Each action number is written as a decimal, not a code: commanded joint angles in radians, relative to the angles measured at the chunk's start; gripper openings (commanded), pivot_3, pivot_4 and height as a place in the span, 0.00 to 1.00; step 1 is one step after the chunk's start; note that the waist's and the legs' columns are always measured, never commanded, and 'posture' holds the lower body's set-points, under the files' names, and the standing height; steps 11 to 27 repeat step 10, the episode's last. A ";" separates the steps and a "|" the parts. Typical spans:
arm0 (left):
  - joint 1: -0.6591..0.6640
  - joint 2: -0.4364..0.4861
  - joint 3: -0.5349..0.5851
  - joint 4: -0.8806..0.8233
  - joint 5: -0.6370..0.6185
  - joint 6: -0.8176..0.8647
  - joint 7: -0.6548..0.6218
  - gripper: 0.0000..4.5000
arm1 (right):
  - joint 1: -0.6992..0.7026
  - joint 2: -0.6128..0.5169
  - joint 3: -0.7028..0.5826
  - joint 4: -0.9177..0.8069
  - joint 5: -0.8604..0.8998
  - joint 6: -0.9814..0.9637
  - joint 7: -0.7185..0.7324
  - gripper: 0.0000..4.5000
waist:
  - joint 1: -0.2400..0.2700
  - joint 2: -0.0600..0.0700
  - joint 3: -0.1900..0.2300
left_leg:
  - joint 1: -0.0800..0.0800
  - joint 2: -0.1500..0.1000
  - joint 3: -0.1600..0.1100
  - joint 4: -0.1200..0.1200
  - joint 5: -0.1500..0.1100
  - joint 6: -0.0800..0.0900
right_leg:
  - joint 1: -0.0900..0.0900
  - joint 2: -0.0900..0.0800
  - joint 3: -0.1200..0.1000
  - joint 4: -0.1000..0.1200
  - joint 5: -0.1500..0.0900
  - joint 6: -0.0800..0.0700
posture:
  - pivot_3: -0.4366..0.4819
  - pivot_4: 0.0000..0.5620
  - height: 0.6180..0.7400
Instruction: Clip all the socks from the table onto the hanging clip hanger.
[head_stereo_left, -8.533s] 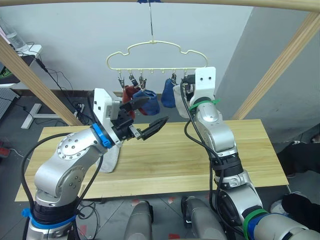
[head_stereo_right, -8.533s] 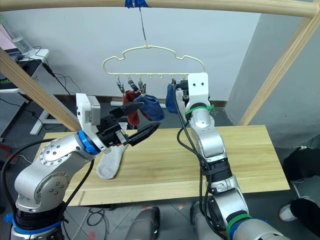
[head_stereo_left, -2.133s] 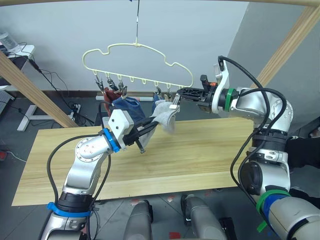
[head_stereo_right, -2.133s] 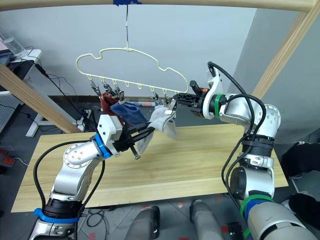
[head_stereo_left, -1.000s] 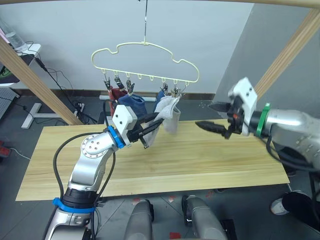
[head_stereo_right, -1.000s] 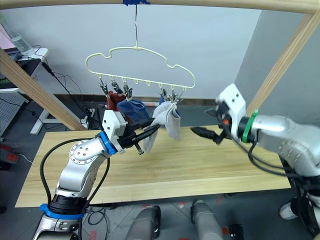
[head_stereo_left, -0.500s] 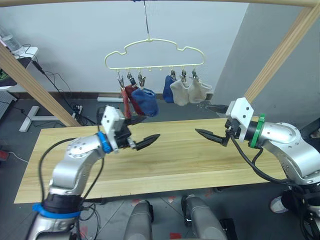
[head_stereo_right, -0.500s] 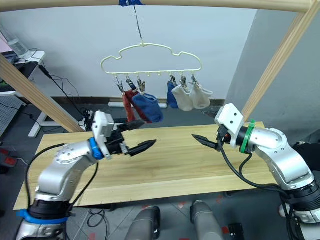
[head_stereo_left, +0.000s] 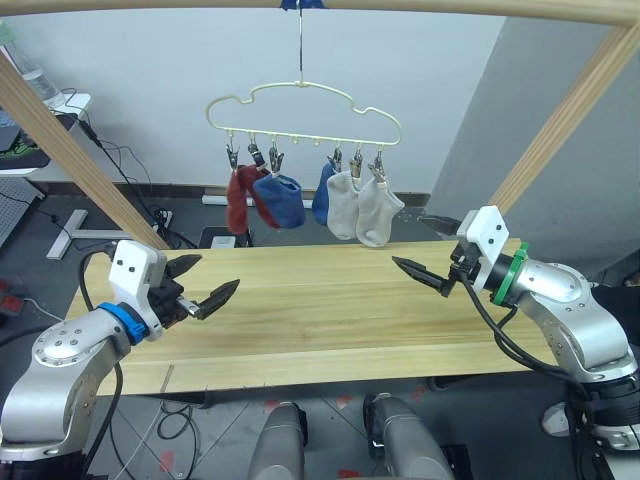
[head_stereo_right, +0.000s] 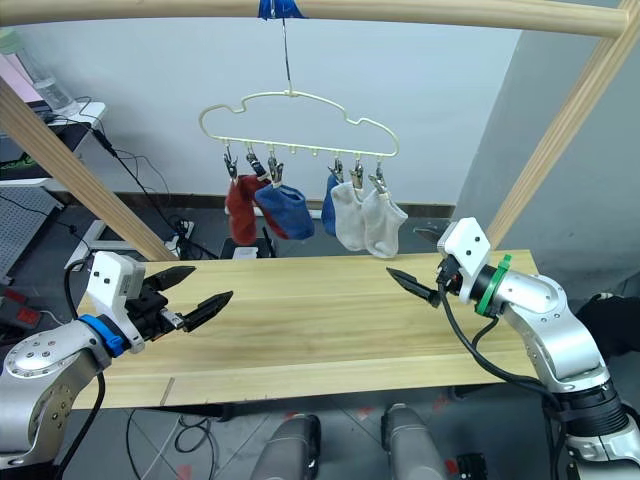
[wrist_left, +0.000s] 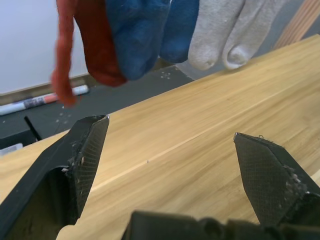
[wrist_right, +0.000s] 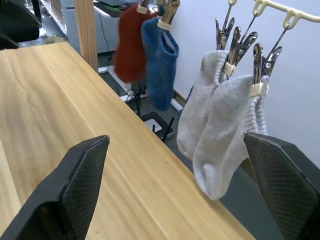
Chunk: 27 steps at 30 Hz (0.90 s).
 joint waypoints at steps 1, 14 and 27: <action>0.006 -0.003 0.033 -0.032 -0.011 -0.005 0.008 0.99 | -0.002 0.007 -0.030 -0.006 -0.016 -0.021 0.006 1.00 | 0.003 -0.001 -0.001 | 0.000 0.000 0.000 0.000 0.000 0.000 | 0.000 0.000 0.000 0.000 0.000 0.000 | 0.59 0.32 1.00; -0.020 -0.003 0.020 -0.030 -0.049 0.029 0.005 0.99 | 0.001 0.010 -0.048 -0.013 -0.030 -0.006 0.014 1.00 | 0.007 -0.002 -0.001 | 0.000 0.000 0.000 0.000 0.000 0.000 | 0.000 0.000 0.000 0.000 0.000 0.000 | 0.59 0.33 1.00; -0.020 -0.003 0.020 -0.030 -0.049 0.029 0.005 0.99 | 0.001 0.010 -0.048 -0.013 -0.030 -0.006 0.014 1.00 | 0.007 -0.002 -0.001 | 0.000 0.000 0.000 0.000 0.000 0.000 | 0.000 0.000 0.000 0.000 0.000 0.000 | 0.59 0.33 1.00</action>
